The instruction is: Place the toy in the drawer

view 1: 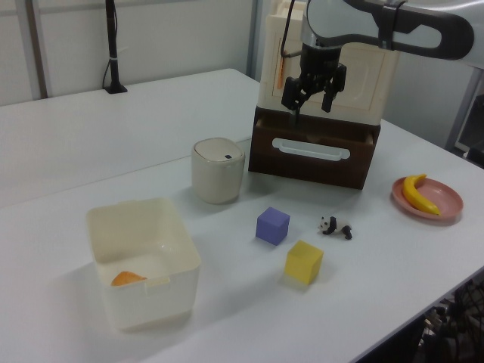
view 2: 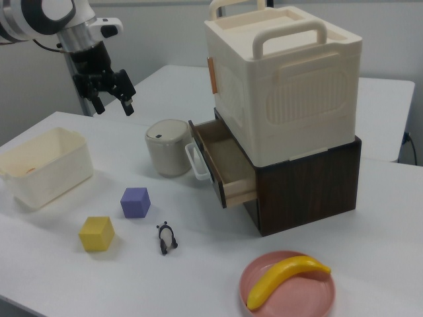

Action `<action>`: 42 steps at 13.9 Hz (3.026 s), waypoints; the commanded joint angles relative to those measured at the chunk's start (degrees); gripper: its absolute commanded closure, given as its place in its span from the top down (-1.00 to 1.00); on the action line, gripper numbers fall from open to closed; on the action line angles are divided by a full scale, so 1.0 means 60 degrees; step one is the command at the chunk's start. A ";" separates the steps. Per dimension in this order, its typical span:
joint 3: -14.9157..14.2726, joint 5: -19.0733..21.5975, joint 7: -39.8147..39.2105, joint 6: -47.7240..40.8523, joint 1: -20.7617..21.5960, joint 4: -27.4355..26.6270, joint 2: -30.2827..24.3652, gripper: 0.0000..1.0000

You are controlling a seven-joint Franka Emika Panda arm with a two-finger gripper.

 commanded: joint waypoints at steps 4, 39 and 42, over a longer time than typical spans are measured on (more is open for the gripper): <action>0.0000 0.0086 -0.0152 -0.0138 -0.0018 -0.0186 -0.0192 1.00; 0.0000 -0.1699 -0.0809 0.5027 -0.0808 -0.6701 -0.1364 1.00; -0.0029 -0.1833 -0.1541 0.5852 -0.1292 -0.6851 -0.1013 1.00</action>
